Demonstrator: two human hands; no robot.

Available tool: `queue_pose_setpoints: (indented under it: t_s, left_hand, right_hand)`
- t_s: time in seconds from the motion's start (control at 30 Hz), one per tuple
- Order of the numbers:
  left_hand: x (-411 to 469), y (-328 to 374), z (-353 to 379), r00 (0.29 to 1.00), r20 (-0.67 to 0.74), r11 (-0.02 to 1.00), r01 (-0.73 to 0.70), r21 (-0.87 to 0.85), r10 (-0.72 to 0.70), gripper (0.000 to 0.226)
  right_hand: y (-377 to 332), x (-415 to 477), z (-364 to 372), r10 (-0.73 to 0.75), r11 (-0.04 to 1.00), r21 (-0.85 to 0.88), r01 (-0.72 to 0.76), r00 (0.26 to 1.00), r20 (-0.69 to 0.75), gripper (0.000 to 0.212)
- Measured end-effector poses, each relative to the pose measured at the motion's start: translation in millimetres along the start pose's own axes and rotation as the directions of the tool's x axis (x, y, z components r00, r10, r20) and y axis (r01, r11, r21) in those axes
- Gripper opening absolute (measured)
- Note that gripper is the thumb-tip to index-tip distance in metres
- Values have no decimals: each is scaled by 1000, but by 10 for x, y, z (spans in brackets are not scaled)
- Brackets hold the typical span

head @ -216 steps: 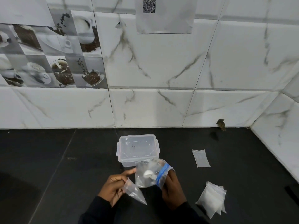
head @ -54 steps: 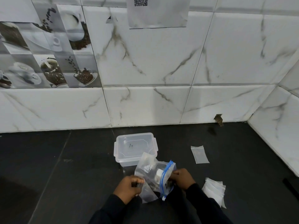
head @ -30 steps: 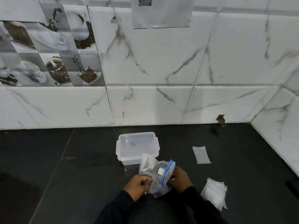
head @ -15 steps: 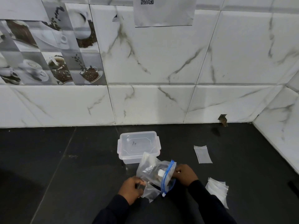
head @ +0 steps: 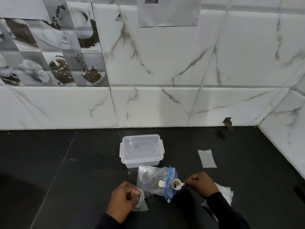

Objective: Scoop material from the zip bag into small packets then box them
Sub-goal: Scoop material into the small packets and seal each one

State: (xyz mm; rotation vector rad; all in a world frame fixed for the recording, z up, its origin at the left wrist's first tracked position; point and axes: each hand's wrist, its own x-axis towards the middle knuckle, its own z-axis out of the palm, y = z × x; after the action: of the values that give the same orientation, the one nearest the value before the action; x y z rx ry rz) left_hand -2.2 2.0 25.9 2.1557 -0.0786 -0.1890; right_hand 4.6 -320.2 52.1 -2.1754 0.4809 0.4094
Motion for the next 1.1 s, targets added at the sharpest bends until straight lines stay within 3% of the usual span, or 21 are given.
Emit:
queue_pose_setpoints:
  t_s: [0.23,0.4,0.53,0.63,0.73,0.87,1.0,1.1]
  left_hand:
    - [-88,423,-94,992,55,993,-110,-30,112,14]
    - [39,772,-102,982,129,990,-140,-6,140,23]
    - [179,1030,-79,976,146,987,-162,8,159,24]
    - [253,1131,-78,971,164,985,-175,2,172,20]
    - [294,1158,-88,974,165,988,-155,-27,158,16]
    - [303,1134,-88,981,165,994,-99,-47,106,16]
    - [302,1129,-96,979,196,997,-42,-60,53,22]
    - [272,1132,-105,982,183,996,-38,-86,54,23]
  right_hand:
    - [-160,-407,-219,-73,992,93,81,993,-89,16]
    - [-611,-756,-341,-308,931,135,339,929,-205,11]
    - [-860,-958,-231,-490,848,40,529,810,-321,8]
    - [-863,-956,-35,-667,737,-202,645,649,-366,12]
    - [-721,-903,178,-804,594,-473,651,501,-321,22]
    - [-581,-887,331,-870,490,-630,603,290,-399,22]
    - [-569,-908,376,-895,443,-679,585,240,-377,37]
    - [-542,-896,377,-823,547,-527,651,302,-481,25]
